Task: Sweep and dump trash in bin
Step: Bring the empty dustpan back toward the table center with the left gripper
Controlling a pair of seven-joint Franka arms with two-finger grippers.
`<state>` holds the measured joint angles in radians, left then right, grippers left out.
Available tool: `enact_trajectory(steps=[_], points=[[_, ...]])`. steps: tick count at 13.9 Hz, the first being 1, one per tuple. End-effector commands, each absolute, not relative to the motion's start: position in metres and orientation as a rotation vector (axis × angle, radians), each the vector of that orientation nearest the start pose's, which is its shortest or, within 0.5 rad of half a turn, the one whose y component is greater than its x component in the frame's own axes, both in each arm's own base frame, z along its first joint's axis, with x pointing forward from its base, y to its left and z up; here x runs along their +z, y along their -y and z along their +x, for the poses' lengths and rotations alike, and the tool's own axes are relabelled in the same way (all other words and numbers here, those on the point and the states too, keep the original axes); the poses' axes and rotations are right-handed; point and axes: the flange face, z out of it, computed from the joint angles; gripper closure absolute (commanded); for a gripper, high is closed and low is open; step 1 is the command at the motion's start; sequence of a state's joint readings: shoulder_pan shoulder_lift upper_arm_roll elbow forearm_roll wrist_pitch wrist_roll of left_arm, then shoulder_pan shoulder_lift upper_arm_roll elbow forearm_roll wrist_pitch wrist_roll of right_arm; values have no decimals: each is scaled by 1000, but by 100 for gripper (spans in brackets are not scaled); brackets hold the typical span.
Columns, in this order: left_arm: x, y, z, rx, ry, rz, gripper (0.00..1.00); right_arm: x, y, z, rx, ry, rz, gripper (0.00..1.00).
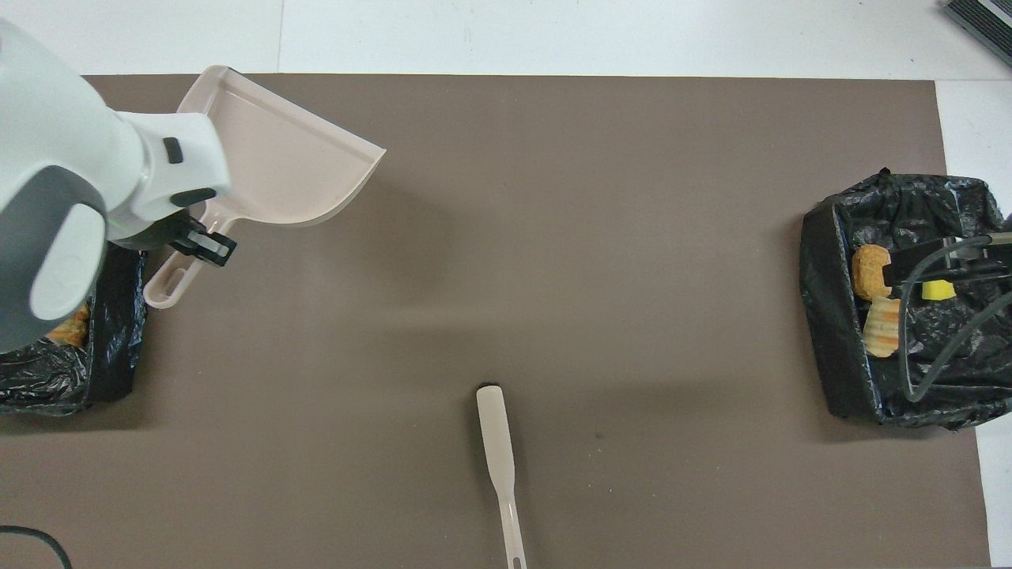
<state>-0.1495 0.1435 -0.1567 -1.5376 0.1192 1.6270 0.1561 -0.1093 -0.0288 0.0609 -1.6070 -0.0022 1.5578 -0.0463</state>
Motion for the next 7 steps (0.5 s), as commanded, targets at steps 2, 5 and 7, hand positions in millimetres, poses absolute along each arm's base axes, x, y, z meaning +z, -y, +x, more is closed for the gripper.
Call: enact_trajectory(steps=[2,5,7], points=[[546,222,562,-53,-449,-3067,100,622,24,539,-1,-29,-3128,0],[503,294,553,-58,-292,-3125,100,622,24,539,2,-29,-3128,0],[466,345,542,-42,-331,-3131,100,622,24,539,-1,-29,-3128,0]])
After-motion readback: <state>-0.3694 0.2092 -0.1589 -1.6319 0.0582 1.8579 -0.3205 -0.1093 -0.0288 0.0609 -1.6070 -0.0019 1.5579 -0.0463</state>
